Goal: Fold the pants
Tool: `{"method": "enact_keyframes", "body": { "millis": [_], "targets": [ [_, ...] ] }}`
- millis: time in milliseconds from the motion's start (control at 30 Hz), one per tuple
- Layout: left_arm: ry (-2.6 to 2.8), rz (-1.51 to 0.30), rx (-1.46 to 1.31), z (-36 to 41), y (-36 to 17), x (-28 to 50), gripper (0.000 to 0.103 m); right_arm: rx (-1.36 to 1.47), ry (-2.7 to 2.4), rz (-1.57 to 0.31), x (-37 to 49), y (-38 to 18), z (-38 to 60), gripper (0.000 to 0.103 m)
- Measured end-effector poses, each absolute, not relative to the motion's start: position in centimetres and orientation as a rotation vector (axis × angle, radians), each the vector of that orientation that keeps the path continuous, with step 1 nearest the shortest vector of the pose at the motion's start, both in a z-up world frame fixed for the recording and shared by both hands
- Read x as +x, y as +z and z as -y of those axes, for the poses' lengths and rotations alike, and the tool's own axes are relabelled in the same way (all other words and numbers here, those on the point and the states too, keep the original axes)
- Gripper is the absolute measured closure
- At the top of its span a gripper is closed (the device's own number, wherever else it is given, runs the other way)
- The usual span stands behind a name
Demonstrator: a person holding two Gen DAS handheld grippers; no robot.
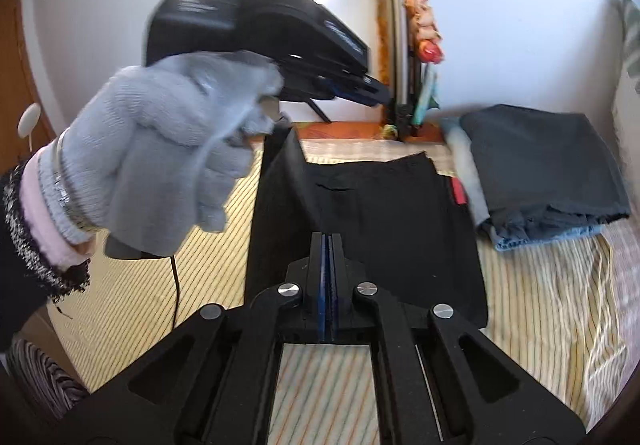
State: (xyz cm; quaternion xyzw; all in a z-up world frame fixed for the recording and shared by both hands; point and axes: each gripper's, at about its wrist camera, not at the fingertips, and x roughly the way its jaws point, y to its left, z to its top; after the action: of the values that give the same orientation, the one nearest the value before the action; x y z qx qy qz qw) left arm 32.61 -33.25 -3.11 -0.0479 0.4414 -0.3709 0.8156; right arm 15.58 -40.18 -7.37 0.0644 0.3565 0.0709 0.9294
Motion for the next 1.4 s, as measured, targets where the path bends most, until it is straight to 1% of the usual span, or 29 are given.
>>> {"method": "enact_keyframes", "body": {
  "millis": [100,200,300,400,433,467,500,533,567,633,767,900,933,1000,1033,1067,1167,1400],
  "targets": [
    [-0.739,-0.908,-0.086,30.8,-2.7,32.1,0.100,0.190,0.134,-0.739,15.8,-7.6,42.2,0.102],
    [-0.664,-0.862,-0.103,25.8,-2.9,30.8,0.100,0.245,0.144,-0.763,16.1,-8.3,43.9,0.102],
    [-0.570,-0.894,-0.143,20.1,-5.4,29.0,0.100,0.277,0.236,-0.805,16.9,-8.6,44.2,0.102],
    [-0.500,-0.952,-0.148,16.5,-8.5,27.4,0.100,0.300,0.324,-0.826,19.4,-8.5,44.0,0.101],
    [-0.486,-0.964,-0.146,15.9,-9.1,27.0,0.100,0.314,0.371,-0.841,20.8,-8.4,43.8,0.094],
    [-0.477,-0.972,-0.151,15.4,-9.6,26.5,0.100,0.318,0.401,-0.859,22.2,-8.6,43.5,0.073],
    [-0.469,-0.981,-0.162,14.8,-10.3,26.0,0.100,0.314,0.414,-0.875,23.9,-8.7,43.2,0.060],
    [-0.469,-0.987,-0.165,14.7,-10.6,25.7,0.100,0.310,0.433,-0.881,25.4,-8.9,43.0,0.043],
    [-0.472,-0.996,-0.165,14.6,-11.0,25.4,0.100,0.303,0.460,-0.898,26.8,-9.2,42.7,0.038],
    [-0.479,-1.005,-0.169,14.6,-11.6,25.1,0.099,0.290,0.531,-0.987,29.7,-10.9,41.8,0.038],
    [-0.499,-1.002,-0.191,14.7,-12.0,24.7,0.097,0.231,0.527,-1.125,32.6,-15.0,40.7,0.038],
    [-0.524,-0.995,-0.220,14.8,-12.1,24.9,0.097,0.275,0.604,-1.154,32.0,-16.8,39.5,0.038],
    [-0.540,-1.004,-0.233,15.1,-12.2,25.2,0.097,0.282,0.616,-1.150,31.8,-16.9,39.2,0.043],
    [-0.545,-0.996,-0.242,15.6,-12.0,25.4,0.097,0.252,0.620,-1.152,31.2,-16.9,38.3,0.066],
    [-0.550,-0.993,-0.237,15.9,-11.9,25.4,0.097,0.222,0.606,-1.159,30.9,-16.9,37.7,0.085],
    [-0.554,-0.992,-0.228,16.2,-11.8,25.3,0.097,0.214,0.596,-1.159,30.9,-16.7,37.5,0.091],
    [-0.548,-0.985,-0.183,17.0,-12.0,25.2,0.097,0.216,0.575,-1.111,29.9,-15.4,37.5,0.096],
    [-0.563,-0.992,-0.170,17.8,-12.9,25.5,0.097,0.253,0.458,-1.024,27.8,-12.3,40.7,0.098]
  ]
}}
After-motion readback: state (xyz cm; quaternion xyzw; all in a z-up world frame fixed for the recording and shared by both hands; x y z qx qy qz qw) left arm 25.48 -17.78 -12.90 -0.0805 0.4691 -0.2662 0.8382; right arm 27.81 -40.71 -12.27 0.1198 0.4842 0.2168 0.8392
